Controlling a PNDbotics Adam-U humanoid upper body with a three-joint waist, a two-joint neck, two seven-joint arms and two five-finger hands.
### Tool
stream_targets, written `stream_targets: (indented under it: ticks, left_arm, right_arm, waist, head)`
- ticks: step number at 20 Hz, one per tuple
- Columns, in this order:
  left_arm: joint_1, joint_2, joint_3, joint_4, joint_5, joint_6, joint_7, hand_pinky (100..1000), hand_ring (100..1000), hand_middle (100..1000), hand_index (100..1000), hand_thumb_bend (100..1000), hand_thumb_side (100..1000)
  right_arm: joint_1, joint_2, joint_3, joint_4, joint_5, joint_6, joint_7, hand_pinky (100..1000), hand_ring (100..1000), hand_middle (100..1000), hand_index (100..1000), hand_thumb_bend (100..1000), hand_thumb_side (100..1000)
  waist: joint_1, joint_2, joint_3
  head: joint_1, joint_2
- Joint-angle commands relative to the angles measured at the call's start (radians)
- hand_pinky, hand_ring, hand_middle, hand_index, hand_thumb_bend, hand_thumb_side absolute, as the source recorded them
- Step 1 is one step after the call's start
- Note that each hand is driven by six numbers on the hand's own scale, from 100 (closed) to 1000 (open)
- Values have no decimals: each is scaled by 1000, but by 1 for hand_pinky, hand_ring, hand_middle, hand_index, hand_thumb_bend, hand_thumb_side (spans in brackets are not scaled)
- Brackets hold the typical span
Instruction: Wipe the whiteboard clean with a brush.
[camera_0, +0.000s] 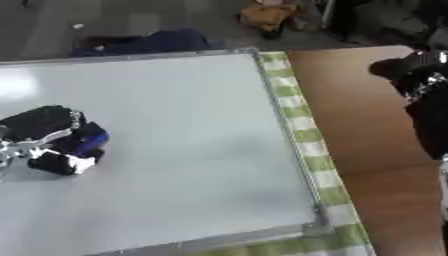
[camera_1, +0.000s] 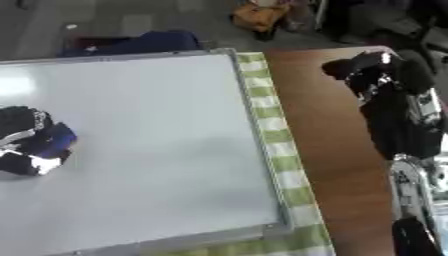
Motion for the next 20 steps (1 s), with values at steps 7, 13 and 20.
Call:
stream_targets:
  ticks: [7,13,20]
  left_arm:
    - [-1,64,49,67,-39,78,67,483,358,184,126,100,593]
    - [-1,95,69,93,-49,113,104,478,353,177,127,100,586]
    - [-1,107,80,114,-100,134,168,479,369,214,127,100,587]
  right_arm:
    - [-5,-17,-1,-14,4,-2,5,836,725,517,634,448,776]
    - [-5,-17,0,-14,3,-4,6,836,725,516,634,447,776]
    - [-6,-17,1,-14,3,-4,10,836,725,515,633,448,774]
  waist:
    - [-9,-15,4]
    - [-12,-13,7]
    - [-13,-11,9]
  head:
    - [-4,-16]
    - [-4,-18]
    - [-4,-21]
